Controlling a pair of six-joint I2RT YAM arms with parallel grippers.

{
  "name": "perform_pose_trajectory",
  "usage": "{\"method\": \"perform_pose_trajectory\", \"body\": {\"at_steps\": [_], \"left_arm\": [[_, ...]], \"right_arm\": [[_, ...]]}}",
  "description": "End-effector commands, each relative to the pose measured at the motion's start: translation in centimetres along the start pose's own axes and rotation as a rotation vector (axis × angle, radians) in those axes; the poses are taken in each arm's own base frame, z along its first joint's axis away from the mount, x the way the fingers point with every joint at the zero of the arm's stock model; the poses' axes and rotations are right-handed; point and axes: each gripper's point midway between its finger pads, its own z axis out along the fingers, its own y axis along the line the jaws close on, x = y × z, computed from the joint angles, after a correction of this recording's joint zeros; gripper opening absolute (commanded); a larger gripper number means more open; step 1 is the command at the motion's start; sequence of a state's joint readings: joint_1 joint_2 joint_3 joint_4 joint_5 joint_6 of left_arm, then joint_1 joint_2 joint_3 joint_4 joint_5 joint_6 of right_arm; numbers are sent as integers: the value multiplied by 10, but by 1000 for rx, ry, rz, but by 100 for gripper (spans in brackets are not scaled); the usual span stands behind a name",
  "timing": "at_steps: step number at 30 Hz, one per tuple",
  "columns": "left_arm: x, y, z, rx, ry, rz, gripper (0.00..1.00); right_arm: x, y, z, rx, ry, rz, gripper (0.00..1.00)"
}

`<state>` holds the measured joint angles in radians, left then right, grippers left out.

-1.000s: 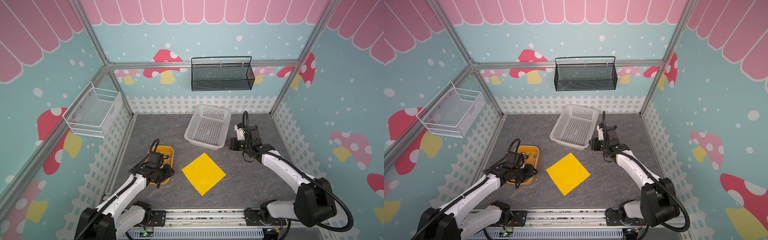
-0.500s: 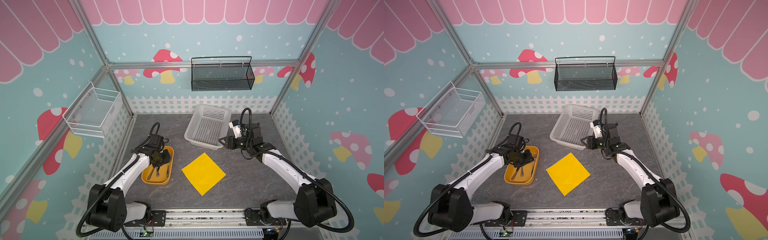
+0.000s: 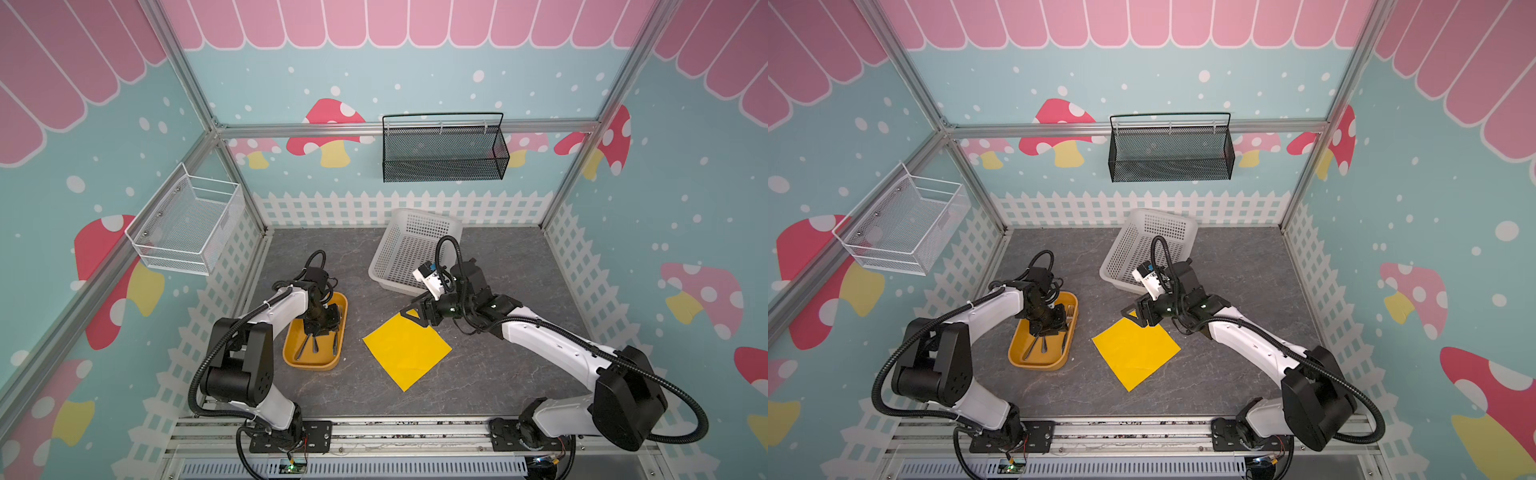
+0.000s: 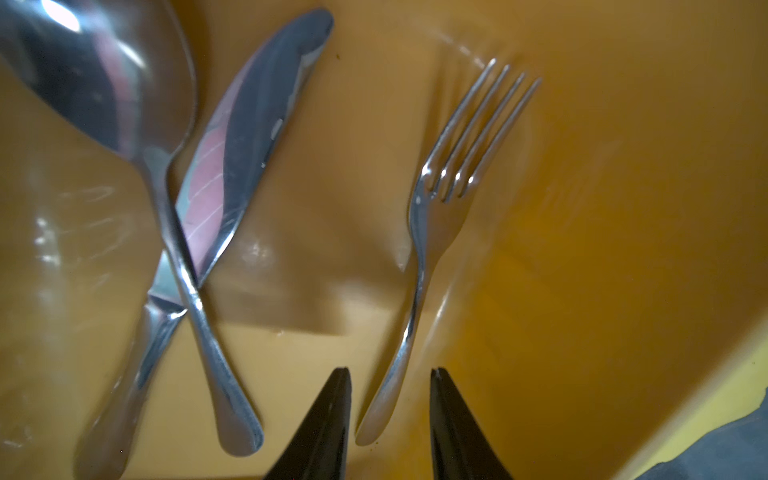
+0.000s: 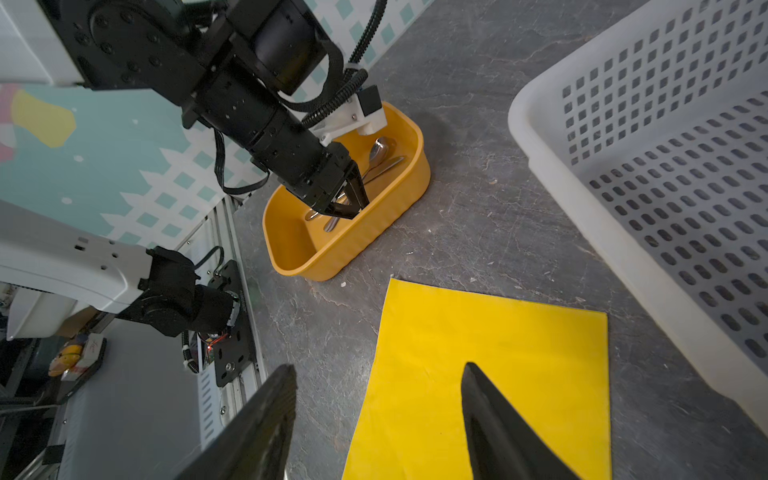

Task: Place the utensils on the paper napkin and roll it up
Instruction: 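Grasp the fork in the yellow tray with the left gripper while the right hovers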

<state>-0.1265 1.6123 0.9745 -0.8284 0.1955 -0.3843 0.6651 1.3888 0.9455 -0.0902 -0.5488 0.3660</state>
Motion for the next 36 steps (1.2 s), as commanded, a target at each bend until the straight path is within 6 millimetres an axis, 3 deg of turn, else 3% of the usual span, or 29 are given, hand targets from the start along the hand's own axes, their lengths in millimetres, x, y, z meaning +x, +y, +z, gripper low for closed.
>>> {"method": "perform_pose_trajectory", "body": {"at_steps": [1, 6, 19, 27, 36], "left_arm": [[-7, -4, -2, 10, 5, 41, 36], [-10, -1, 1, -15, 4, 48, 36], [-15, 1, 25, -104, 58, 82, 34], [-12, 5, 39, -147, 90, 92, 28], [-12, 4, 44, -137, 98, 90, 15]], "right_arm": [[4, 4, 19, 58, 19, -54, 65], [10, 7, 35, 84, 33, -33, 65], [5, -5, 33, 157, 19, -34, 65], [7, -7, 37, 161, 35, -27, 65], [6, -9, 36, 177, 33, -33, 65]]}}
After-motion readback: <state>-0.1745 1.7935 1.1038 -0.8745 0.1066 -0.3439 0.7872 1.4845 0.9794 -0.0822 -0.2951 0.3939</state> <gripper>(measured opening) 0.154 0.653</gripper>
